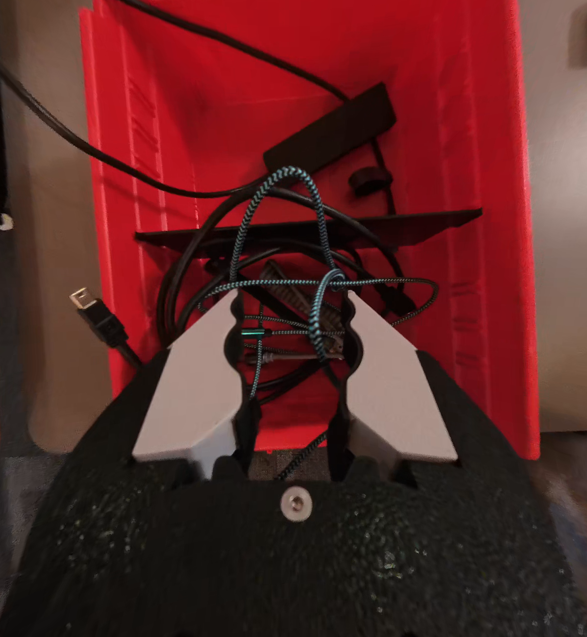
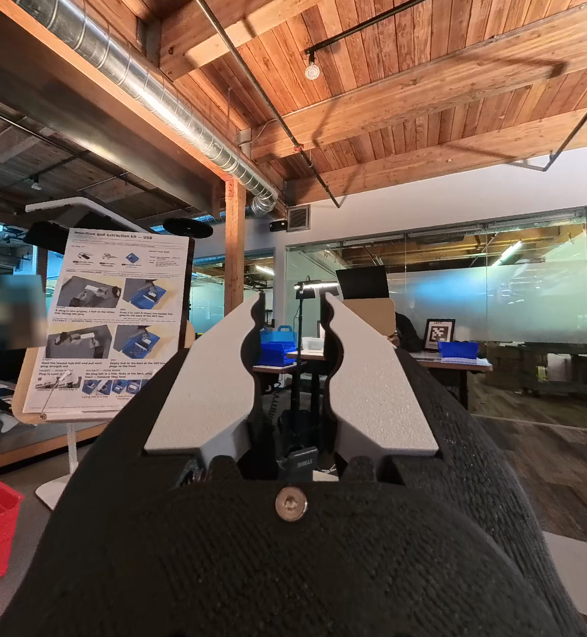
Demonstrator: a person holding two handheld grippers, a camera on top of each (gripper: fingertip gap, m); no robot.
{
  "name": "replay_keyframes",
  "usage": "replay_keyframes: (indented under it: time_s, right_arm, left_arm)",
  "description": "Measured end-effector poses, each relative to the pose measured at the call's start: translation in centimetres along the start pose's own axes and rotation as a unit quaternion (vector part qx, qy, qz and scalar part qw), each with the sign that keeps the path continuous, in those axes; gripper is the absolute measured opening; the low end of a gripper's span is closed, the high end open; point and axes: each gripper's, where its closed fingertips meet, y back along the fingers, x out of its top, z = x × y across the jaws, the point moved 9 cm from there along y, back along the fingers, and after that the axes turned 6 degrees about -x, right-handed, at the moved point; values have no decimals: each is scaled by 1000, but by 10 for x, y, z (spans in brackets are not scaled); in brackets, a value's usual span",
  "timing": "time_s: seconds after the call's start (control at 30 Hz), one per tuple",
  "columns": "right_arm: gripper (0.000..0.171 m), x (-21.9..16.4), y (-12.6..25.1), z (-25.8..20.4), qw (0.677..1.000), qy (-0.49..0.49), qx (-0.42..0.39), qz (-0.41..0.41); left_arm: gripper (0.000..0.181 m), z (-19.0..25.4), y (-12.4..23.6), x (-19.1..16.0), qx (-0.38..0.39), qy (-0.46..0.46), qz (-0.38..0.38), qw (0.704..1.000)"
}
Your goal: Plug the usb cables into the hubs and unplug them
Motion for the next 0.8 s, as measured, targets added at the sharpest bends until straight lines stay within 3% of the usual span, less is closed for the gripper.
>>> replay_keyframes:
  time_s: [0.03,0.3,0.5,0.8]
  right_arm:
    - [30,0,0,-1,1000,0,2,0]
    - [31,-2,-2,-1,1000,-10,11,-3]
    - [31,-3,-2,0,1000,-14,12,-3]
    - [31,-3,-2,-1,1000,-16,15,-4]
  left_arm:
    - [46,0,-3,0,-12,2,-2,1000]
    - [0,11,2,1,-59,-30,32,997]
    - [0,26,34,10,-2,-88,30,996]
    - [0,54,125,66,96,-171,101,975]
